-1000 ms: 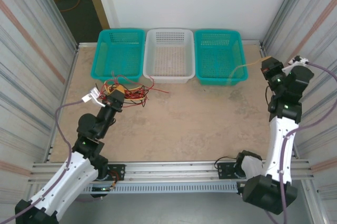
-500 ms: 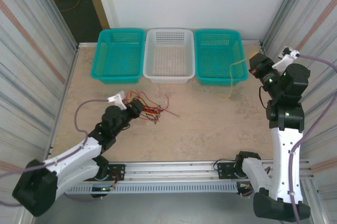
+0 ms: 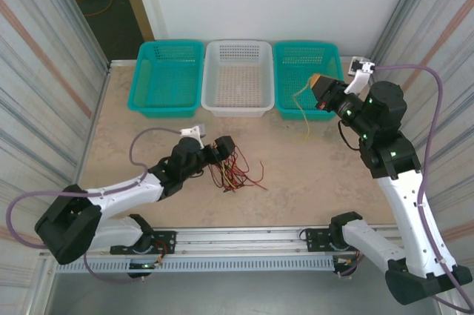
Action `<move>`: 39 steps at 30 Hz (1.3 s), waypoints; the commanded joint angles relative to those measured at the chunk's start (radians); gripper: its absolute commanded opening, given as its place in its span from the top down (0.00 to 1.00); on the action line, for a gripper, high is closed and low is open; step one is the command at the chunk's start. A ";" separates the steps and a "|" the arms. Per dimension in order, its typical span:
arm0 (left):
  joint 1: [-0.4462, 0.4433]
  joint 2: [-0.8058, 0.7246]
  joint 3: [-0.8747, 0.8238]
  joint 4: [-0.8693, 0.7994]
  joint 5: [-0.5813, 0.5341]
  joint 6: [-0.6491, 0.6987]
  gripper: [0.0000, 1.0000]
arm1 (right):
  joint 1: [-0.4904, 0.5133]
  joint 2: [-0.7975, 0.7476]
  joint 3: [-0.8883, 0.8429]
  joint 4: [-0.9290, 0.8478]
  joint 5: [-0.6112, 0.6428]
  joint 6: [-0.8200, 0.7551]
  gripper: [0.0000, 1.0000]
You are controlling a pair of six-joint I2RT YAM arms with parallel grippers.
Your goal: Untangle the cables
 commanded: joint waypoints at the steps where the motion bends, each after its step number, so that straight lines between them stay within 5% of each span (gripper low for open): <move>1: 0.008 -0.073 0.107 -0.340 -0.093 0.076 0.01 | 0.046 0.001 0.033 0.025 0.038 -0.065 1.00; 7: 0.057 -0.141 0.290 -0.919 -0.288 0.160 0.01 | 0.097 0.037 0.081 0.014 0.032 -0.106 1.00; 12: 0.220 -0.215 0.408 -1.071 -0.183 0.308 0.17 | 0.158 0.062 0.096 0.035 0.022 -0.117 1.00; 14: 0.251 -0.247 0.467 -1.028 -0.082 0.380 0.20 | 0.188 0.076 0.104 0.036 0.023 -0.120 1.00; 18: 0.244 -0.290 0.517 -0.703 0.298 0.533 0.20 | 0.248 0.125 0.115 0.056 0.004 -0.112 1.00; 25: 0.085 -0.229 0.632 -0.429 0.553 0.776 0.20 | 0.347 0.191 0.151 0.068 -0.033 -0.117 1.00; 30: 0.002 -0.164 0.661 -0.432 0.512 0.953 0.24 | 0.386 0.234 0.187 0.069 -0.090 -0.112 1.00; 39: 0.002 -0.075 0.681 -0.416 0.407 0.992 0.42 | 0.447 0.259 0.192 0.103 -0.108 -0.108 1.00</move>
